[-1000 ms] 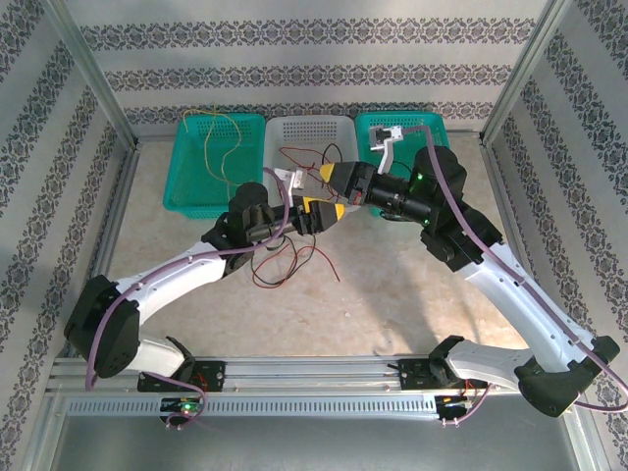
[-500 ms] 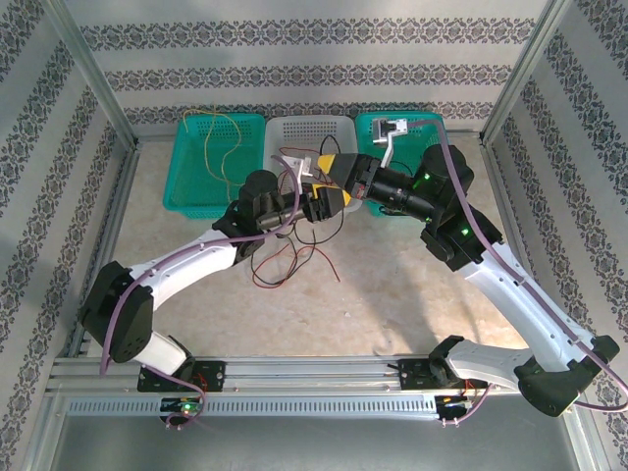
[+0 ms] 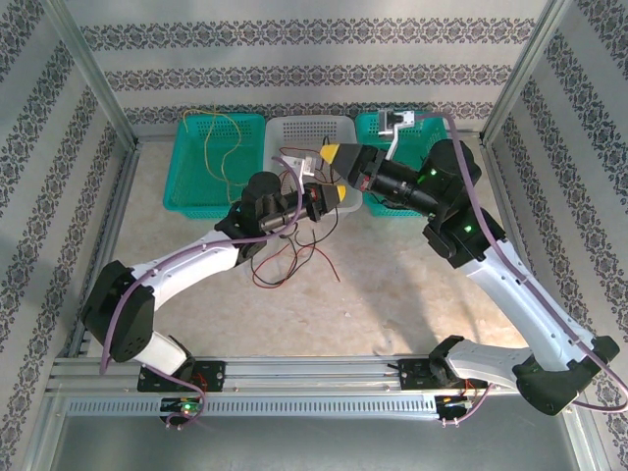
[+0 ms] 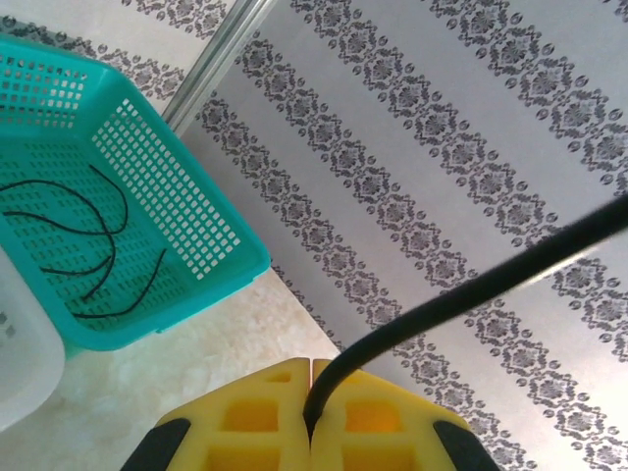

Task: Untangle the cables

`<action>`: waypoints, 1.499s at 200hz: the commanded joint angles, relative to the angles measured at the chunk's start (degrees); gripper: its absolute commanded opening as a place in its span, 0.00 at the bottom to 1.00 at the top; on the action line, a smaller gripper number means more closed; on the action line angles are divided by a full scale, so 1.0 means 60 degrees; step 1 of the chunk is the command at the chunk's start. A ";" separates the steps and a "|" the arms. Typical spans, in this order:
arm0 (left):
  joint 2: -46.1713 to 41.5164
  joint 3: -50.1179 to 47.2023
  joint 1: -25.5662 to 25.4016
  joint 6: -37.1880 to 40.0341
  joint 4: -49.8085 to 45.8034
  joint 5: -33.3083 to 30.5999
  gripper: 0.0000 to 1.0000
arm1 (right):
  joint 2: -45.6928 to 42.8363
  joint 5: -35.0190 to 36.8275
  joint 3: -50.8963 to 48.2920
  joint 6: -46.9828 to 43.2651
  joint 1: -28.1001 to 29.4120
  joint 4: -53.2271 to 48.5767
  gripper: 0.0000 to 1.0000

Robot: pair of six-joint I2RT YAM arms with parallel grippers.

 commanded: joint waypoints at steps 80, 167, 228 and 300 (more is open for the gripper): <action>-0.0908 -0.1210 -0.0786 0.0768 0.0184 0.0560 0.00 | 0.0595 0.1163 0.0782 0.0604 -0.1808 -0.1115 0.44; -0.1016 -0.1400 0.0276 -0.2828 0.2593 0.0845 0.00 | 0.0175 0.1821 0.0089 -0.2551 -0.1618 -0.4568 0.71; 0.0385 -0.0517 0.0577 -0.4313 0.4447 0.3991 0.00 | 0.0121 0.0437 -0.0232 -0.3252 -0.1045 -0.4135 0.65; 0.0386 0.0107 0.0475 -0.4621 0.4482 0.5674 0.00 | 0.0644 0.0692 0.0380 -0.3930 -0.0546 -0.4442 0.52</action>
